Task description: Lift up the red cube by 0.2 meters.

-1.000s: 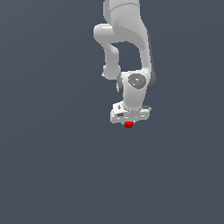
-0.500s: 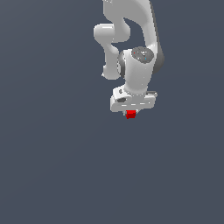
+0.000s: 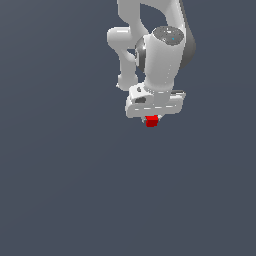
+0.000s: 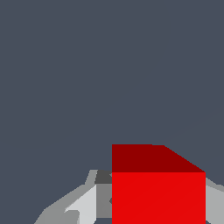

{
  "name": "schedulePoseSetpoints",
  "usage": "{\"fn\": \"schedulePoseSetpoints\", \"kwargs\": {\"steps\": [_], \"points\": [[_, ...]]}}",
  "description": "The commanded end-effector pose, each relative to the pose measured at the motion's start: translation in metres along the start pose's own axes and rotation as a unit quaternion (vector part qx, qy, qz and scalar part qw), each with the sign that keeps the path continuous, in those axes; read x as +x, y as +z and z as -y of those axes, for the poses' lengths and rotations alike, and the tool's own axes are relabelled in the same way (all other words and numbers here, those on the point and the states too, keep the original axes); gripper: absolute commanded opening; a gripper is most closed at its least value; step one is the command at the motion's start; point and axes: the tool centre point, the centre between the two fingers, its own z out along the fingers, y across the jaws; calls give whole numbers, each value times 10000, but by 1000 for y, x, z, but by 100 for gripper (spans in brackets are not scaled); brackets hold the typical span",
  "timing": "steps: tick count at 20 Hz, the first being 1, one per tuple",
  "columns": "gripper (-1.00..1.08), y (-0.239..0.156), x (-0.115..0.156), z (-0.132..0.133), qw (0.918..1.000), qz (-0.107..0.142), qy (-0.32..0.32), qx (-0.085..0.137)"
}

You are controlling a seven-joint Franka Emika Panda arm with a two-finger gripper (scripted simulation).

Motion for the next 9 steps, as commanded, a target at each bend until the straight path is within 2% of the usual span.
{"fn": "schedulePoseSetpoints", "kwargs": {"steps": [1,9], "points": [[-100,-7,0,0,10000,4,0,0],[-100,-6,1,0,10000,4,3,-2]]}}
